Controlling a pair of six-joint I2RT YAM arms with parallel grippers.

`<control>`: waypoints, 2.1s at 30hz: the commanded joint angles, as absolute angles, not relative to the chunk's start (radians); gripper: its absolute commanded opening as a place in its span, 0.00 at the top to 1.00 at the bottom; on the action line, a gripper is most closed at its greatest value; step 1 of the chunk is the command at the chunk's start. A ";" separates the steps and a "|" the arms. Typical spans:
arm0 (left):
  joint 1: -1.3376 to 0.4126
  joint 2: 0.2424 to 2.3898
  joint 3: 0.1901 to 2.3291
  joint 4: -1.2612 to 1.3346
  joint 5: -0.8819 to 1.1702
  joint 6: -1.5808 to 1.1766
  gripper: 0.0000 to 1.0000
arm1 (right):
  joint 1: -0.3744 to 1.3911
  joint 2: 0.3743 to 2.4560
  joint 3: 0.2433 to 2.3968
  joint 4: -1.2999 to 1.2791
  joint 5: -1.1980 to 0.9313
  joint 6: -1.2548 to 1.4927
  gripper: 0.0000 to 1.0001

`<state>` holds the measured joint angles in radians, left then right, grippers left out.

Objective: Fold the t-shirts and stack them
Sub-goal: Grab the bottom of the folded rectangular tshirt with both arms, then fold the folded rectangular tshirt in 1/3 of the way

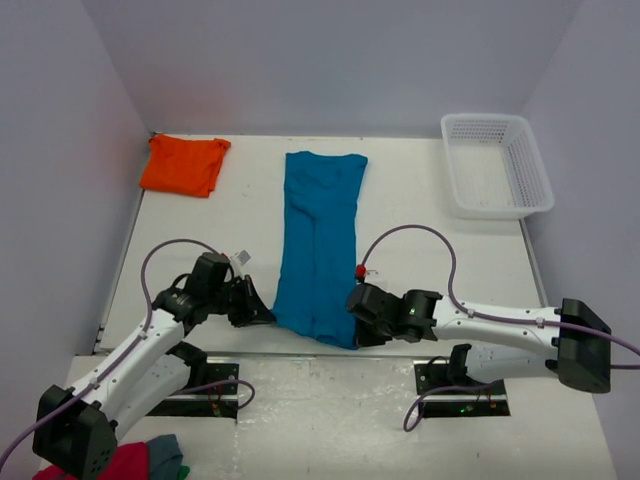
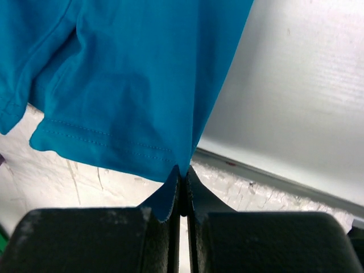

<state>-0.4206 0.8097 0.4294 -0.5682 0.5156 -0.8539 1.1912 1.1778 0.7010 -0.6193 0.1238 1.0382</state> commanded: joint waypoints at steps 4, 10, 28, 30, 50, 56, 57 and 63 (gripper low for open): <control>-0.425 0.747 0.430 -0.658 0.511 -0.870 1.00 | 1.256 1.141 0.687 -0.698 0.189 1.144 1.00; -0.426 0.698 0.453 -0.689 0.517 -0.888 1.00 | 1.316 1.152 0.733 -0.752 0.224 1.196 1.00; -0.428 1.185 0.854 -0.476 0.286 -0.667 1.00 | 1.020 1.391 1.048 -0.739 0.365 0.810 1.00; -0.428 1.265 0.926 -0.468 0.270 -0.649 1.00 | 0.983 1.425 1.104 -0.735 0.353 0.743 1.00; -0.403 1.736 1.301 -0.446 0.239 -0.614 1.00 | 0.663 1.769 1.402 -0.649 0.157 0.443 1.00; -0.365 1.770 1.282 -0.402 0.244 -0.621 1.00 | 0.624 1.854 1.459 -0.632 0.100 0.394 1.00; -0.353 1.782 1.288 -0.400 0.247 -0.621 1.00 | 0.615 1.867 1.468 -0.632 0.092 0.393 1.00; -0.325 1.914 1.370 -0.397 0.259 -0.618 1.00 | 0.583 1.970 1.561 -0.632 0.058 0.344 1.00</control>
